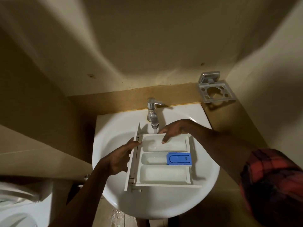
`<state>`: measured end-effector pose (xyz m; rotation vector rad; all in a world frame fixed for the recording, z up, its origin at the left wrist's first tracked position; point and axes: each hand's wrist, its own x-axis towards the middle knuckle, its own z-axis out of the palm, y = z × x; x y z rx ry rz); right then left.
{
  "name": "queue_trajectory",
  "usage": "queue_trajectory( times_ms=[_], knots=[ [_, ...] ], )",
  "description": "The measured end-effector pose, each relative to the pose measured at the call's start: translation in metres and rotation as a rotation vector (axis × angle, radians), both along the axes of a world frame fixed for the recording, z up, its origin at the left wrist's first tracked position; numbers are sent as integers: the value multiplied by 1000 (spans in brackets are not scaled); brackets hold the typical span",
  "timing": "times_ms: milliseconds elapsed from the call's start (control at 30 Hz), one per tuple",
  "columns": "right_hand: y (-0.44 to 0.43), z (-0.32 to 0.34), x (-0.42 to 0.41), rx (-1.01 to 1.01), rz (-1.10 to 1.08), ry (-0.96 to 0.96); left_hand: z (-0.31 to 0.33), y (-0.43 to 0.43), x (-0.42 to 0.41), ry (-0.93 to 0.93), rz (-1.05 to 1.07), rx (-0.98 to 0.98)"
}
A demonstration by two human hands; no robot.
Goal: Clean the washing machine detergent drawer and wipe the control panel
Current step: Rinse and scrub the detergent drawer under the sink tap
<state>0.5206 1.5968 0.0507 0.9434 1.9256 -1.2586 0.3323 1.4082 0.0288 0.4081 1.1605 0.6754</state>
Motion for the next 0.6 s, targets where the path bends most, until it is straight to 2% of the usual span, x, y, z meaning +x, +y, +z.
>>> queue_trajectory(
  times_ms=[167,333,467,600],
  knots=[
    [7,-7,-1,-33,-12,7,-16,-18,11,-77,66,-54],
    [18,16,-3,43,148,-215,-10,-13,45,-137,198,-64],
    [26,26,-3,109,294,-388,-19,-1,53,-74,162,-47],
    [30,28,1,203,382,-482,-22,11,55,22,65,-80]
  ],
)
